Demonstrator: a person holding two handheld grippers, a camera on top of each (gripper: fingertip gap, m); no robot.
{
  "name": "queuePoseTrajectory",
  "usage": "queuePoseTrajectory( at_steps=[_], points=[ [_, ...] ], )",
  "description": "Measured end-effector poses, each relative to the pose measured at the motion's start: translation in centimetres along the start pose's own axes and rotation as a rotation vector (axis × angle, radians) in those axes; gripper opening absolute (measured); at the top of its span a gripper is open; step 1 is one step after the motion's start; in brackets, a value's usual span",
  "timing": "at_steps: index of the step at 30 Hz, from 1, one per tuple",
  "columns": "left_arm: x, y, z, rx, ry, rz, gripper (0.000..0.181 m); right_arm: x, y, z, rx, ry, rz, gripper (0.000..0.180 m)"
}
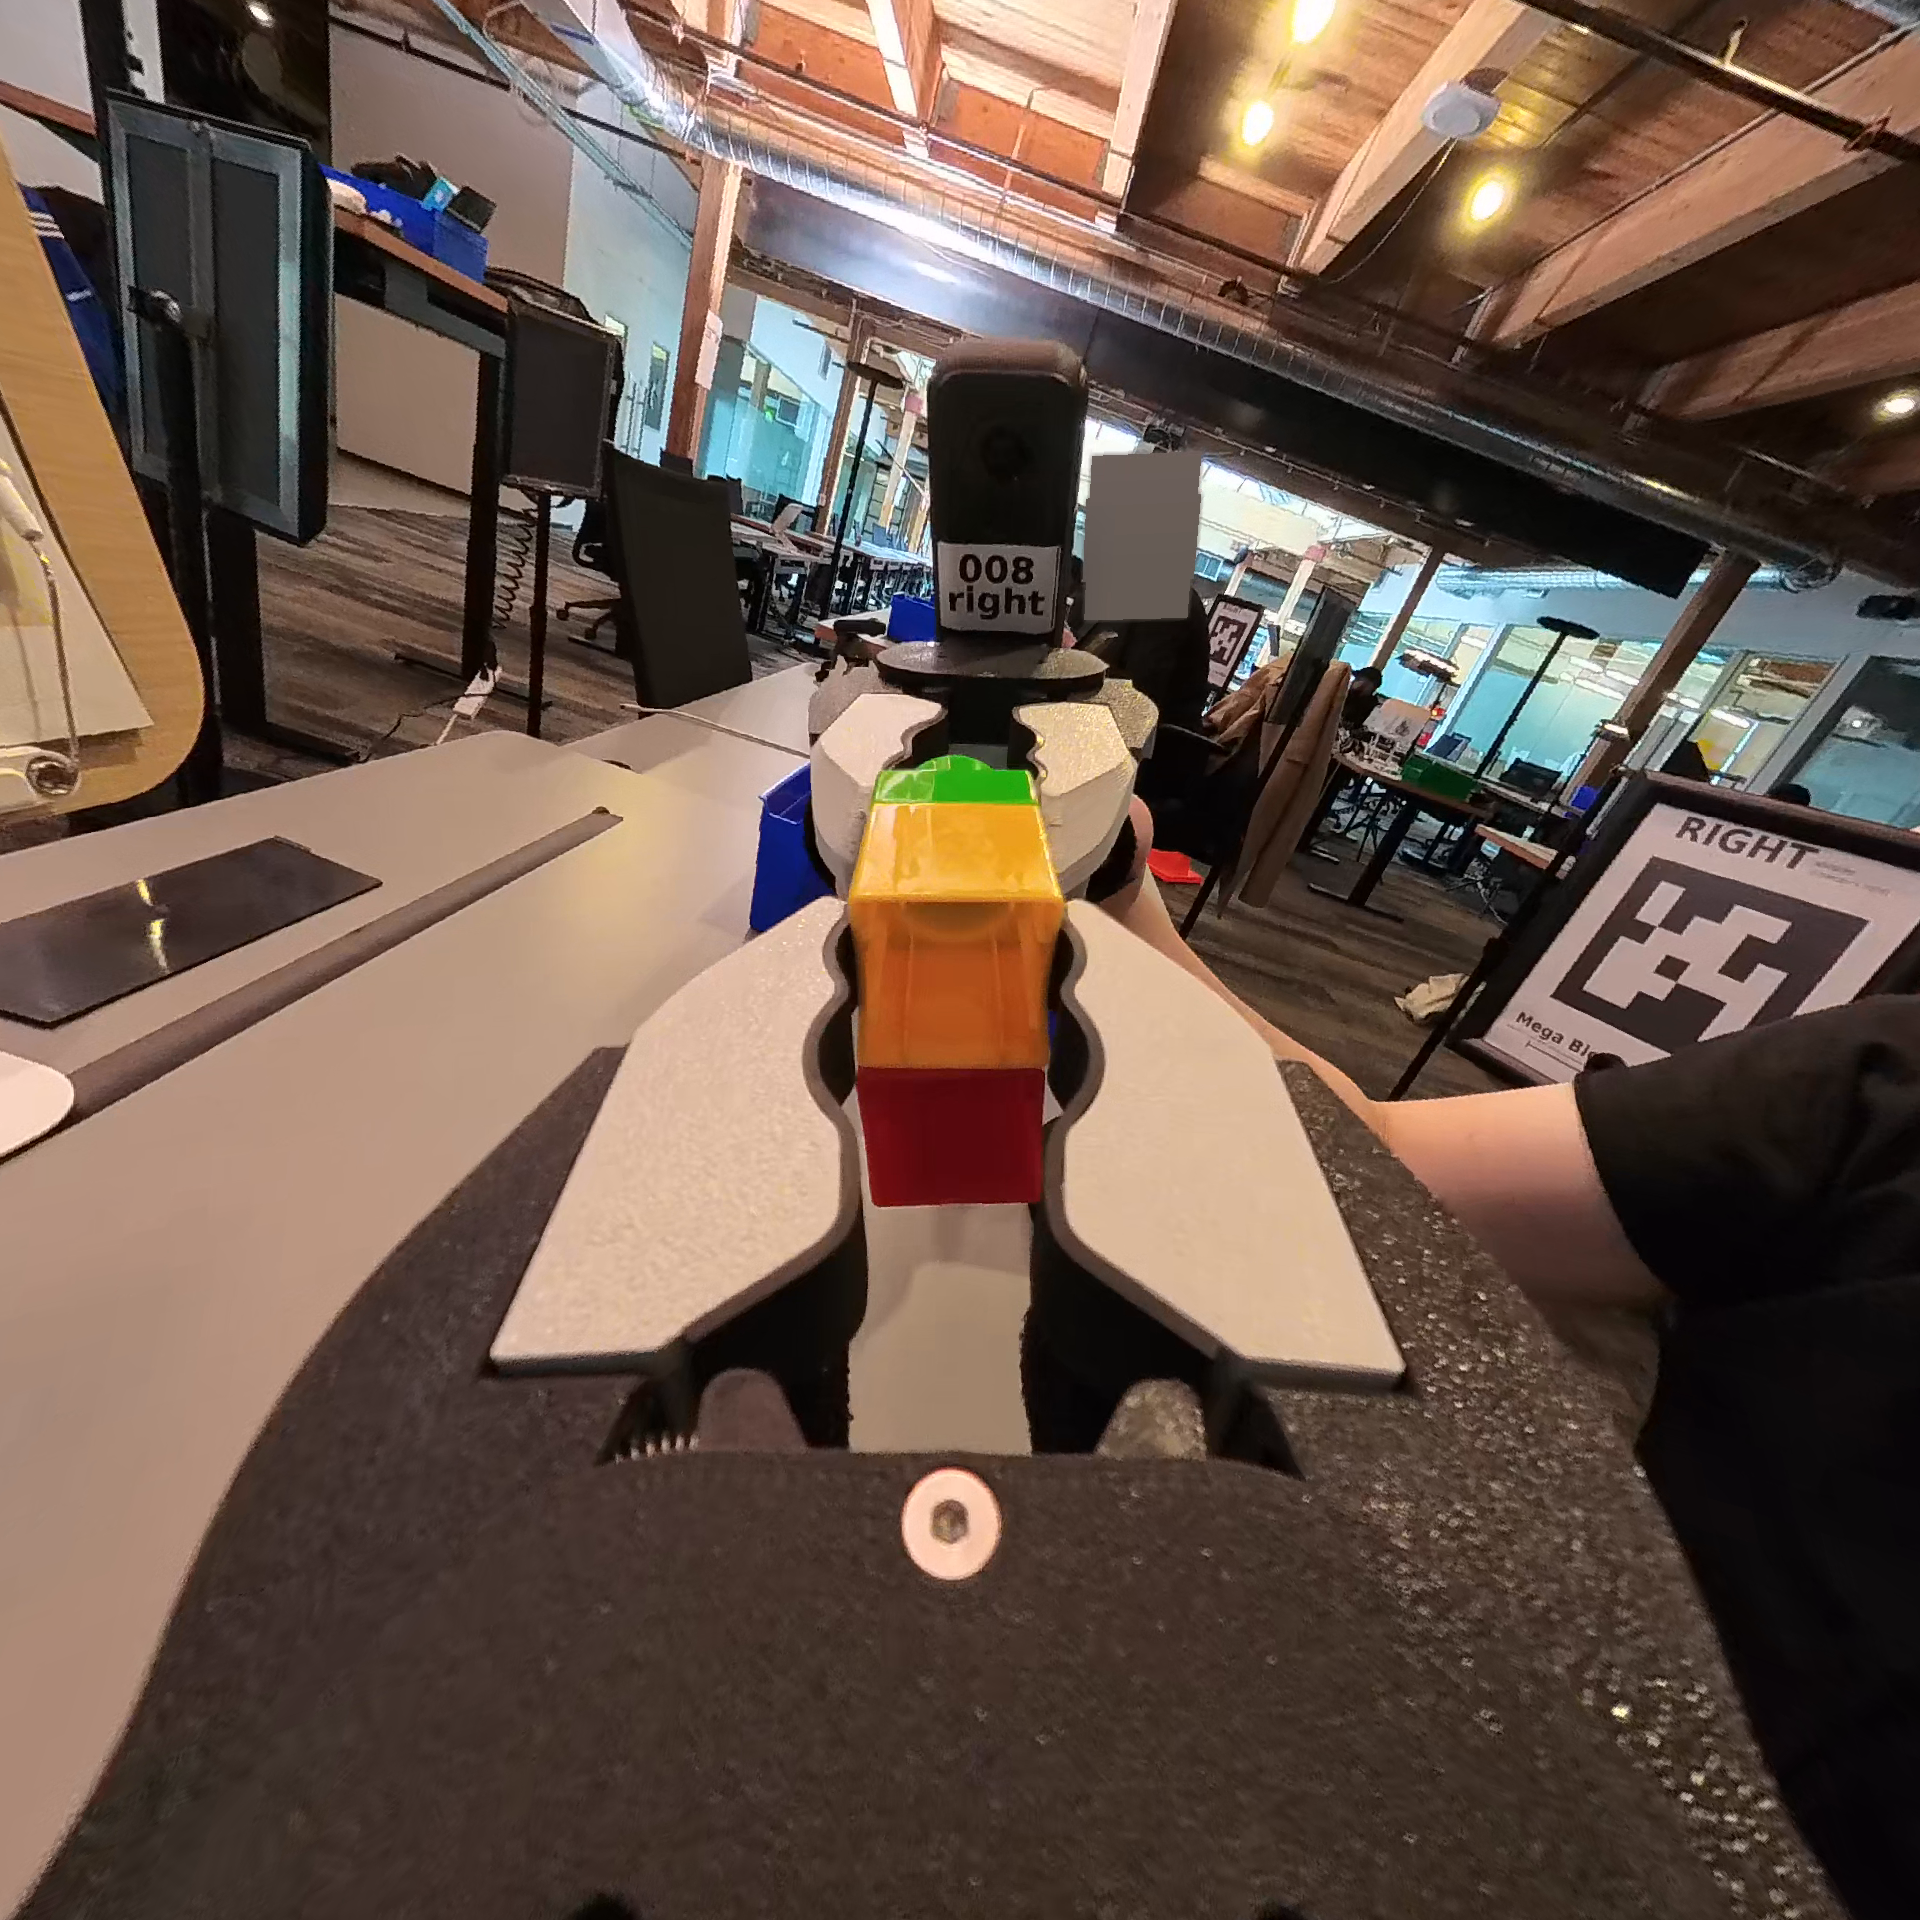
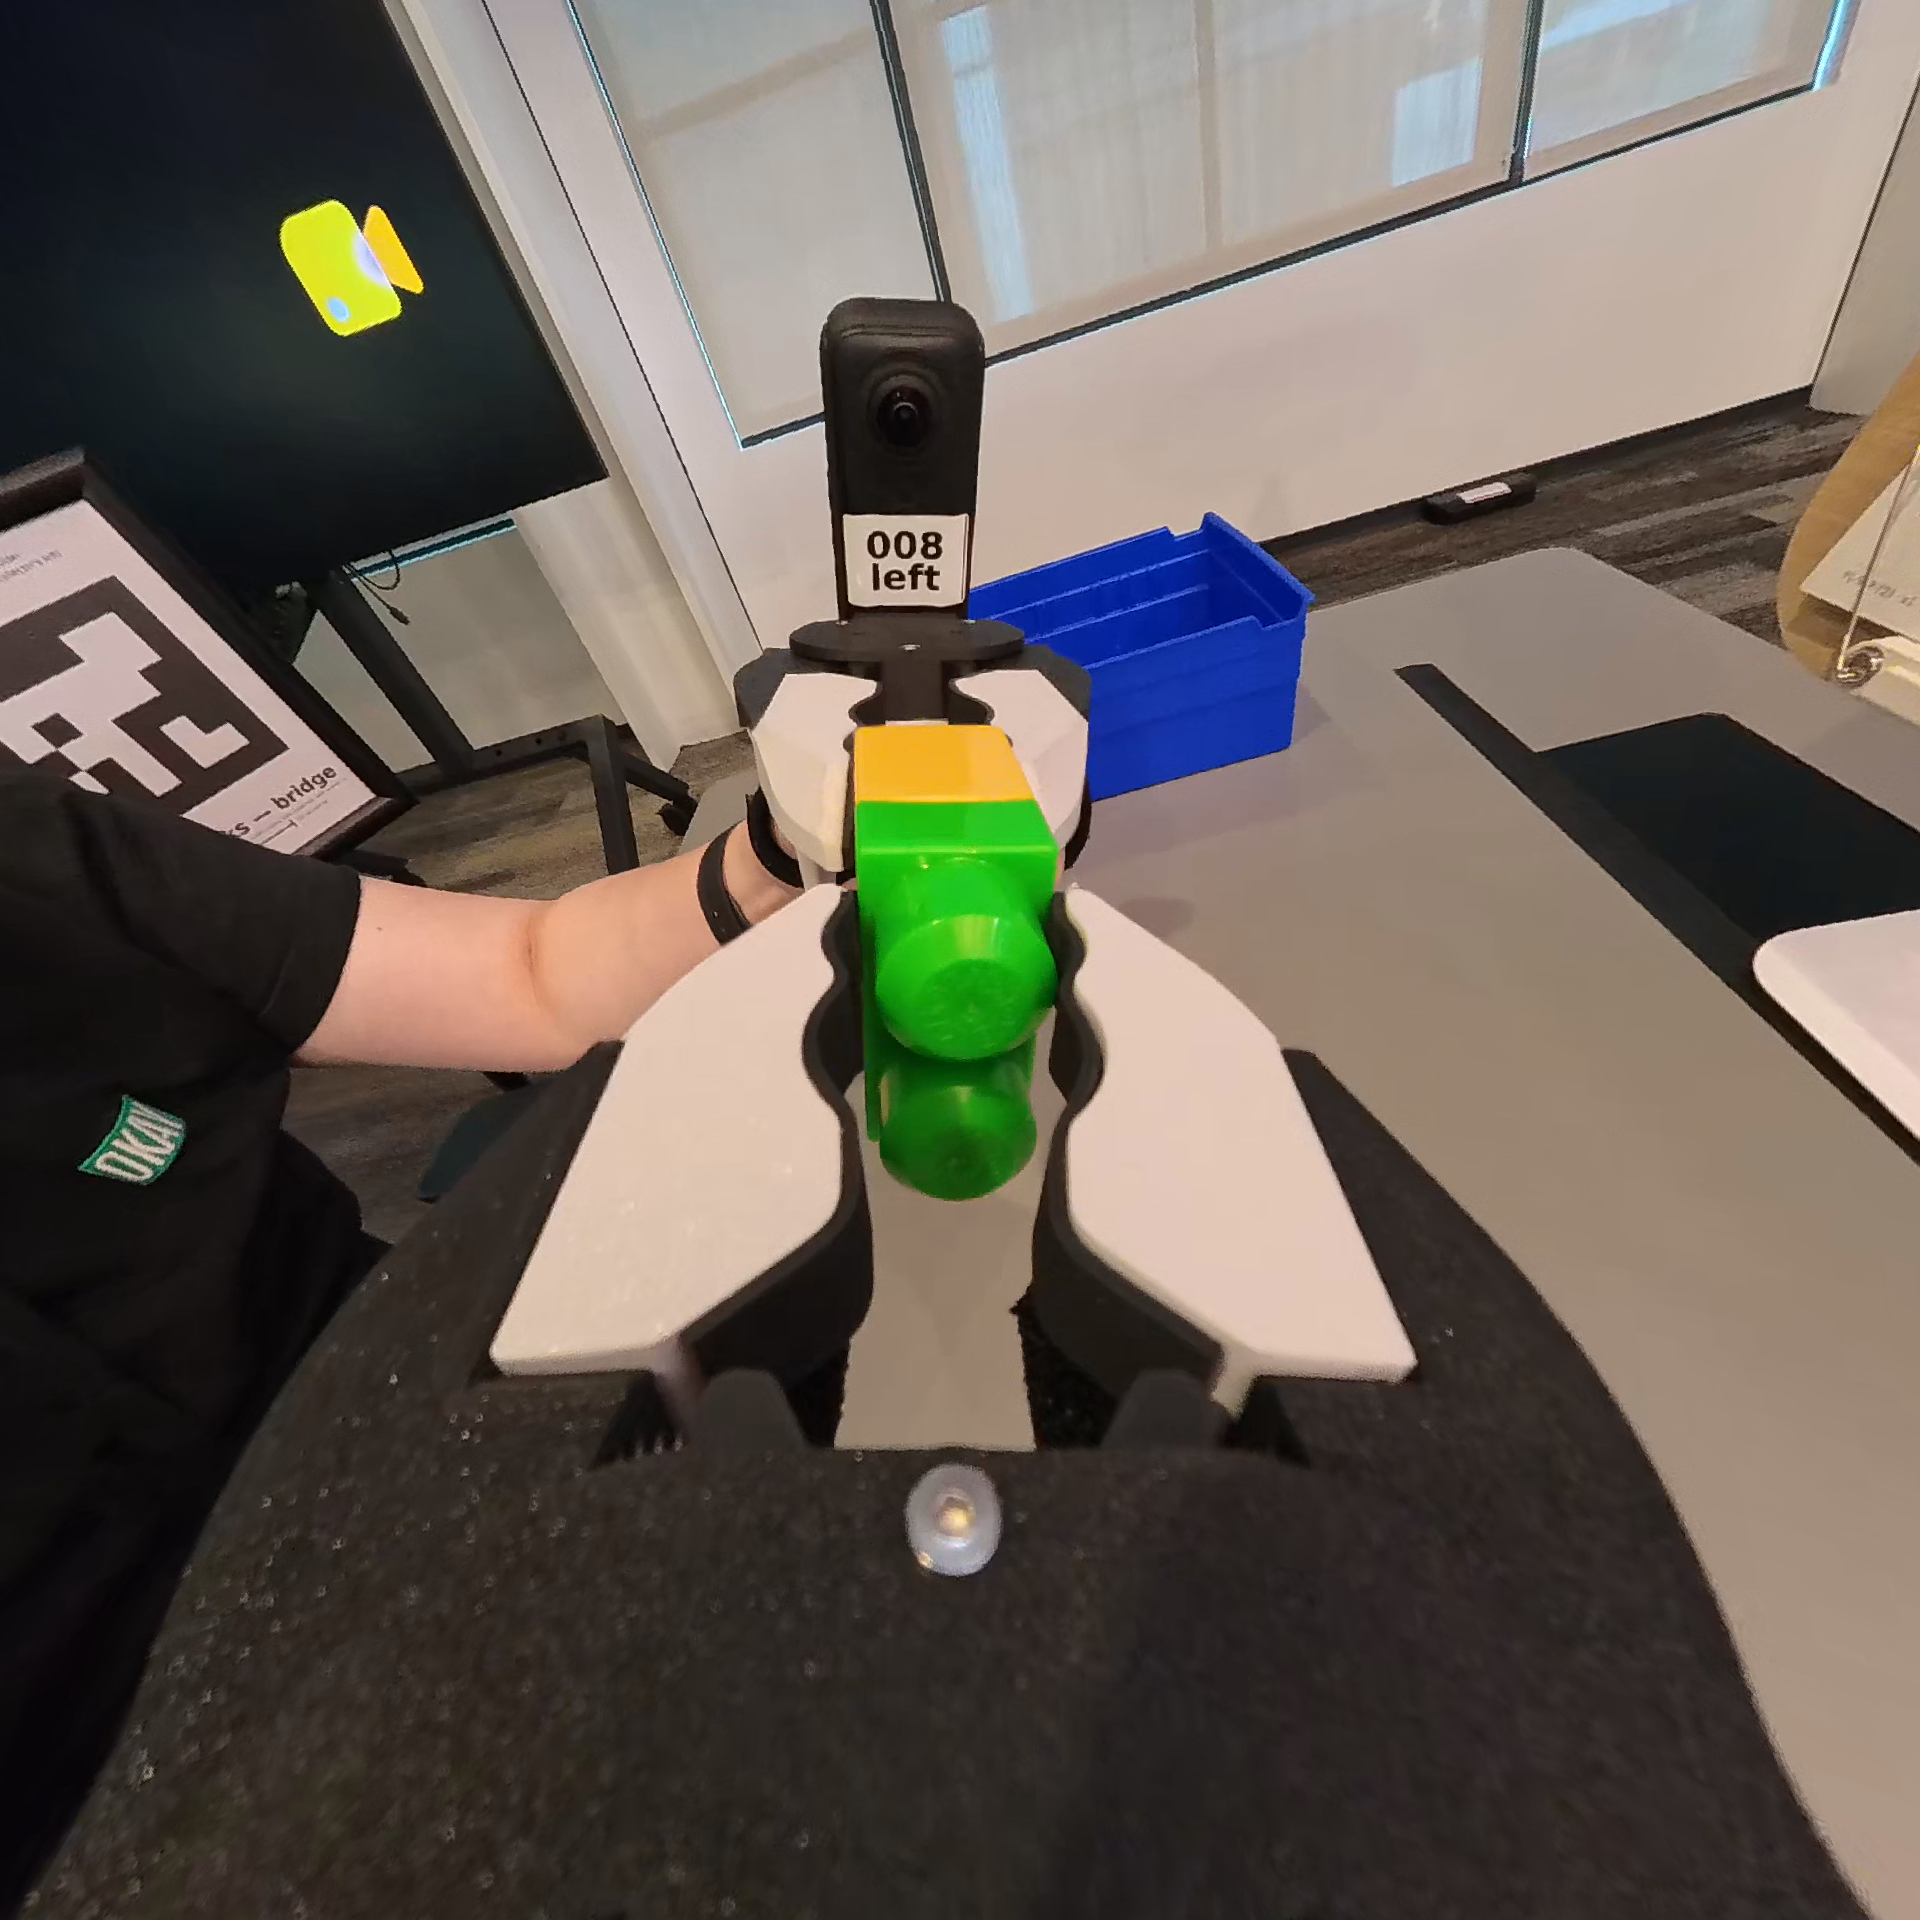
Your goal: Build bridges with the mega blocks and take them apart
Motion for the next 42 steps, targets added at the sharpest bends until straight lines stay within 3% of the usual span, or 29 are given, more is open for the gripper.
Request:
queuePoseTrajectory(
  at_steps=[7, 10, 14, 17, 18, 19, 20, 26, 28, 42],
  points=[
    [0.0, 0.7, 0.4, 0.002, -0.013, 0.051, 0.035, 0.1, 0.9, -0.6, -0.092, -0.033, 0.027, 0.035],
    [-0.2, 1.3, 0.5, -0.04, -0.037, 0.088, 0.035, 0.6, 0.4, -0.7, -0.103, -0.075, -0.037, 0.066],
    [-0.6, 1.3, 0.0, -0.064, -0.038, 0.096, 0.035, 1.2, 0.0, -0.5, -0.068, -0.023, -0.047, 0.037],
    [-0.6, 1.4, -0.3, -0.089, -0.039, 0.092, 0.035, 1.2, -0.1, -0.1, -0.028, 0.003, -0.02, 0.037],
    [-0.6, 1.4, -0.3, -0.097, -0.042, 0.092, 0.041, 1.1, 0.0, 0.0, -0.032, 0.009, -0.01, 0.036],
    [-0.5, 1.5, -0.4, -0.11, -0.045, 0.084, 0.061, 1.0, 0.1, 0.0, -0.039, 0.014, 0.007, 0.036],
    [-0.5, 1.4, -0.5, -0.118, -0.047, 0.067, 0.065, 0.7, 0.2, 0.0, -0.04, 0.014, 0.025, 0.036],
    [0.6, -0.1, -0.4, -0.107, -0.063, -0.018, 0.055, -0.4, 0.7, 0.0, -0.056, 0.003, 0.088, 0.036],
    [1.2, -0.7, -0.2, -0.091, -0.067, -0.041, 0.036, -0.2, 0.7, -0.1, -0.06, 0.018, 0.092, 0.036],
    [0.9, -0.2, 0.5, -0.041, -0.032, -0.038, 0.035, -0.7, 0.9, -0.7, -0.05, 0.04, 0.085, 0.034]
  ],
)
Point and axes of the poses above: each gripper's, where its closed fingertips meet, x out along the fingers, y out of its top, z = x × y across the jaws, the point moved 7 cm from there along -x, back along the fingers, and after that the axes turned 15 degrees about y, right-handed, at the moved point
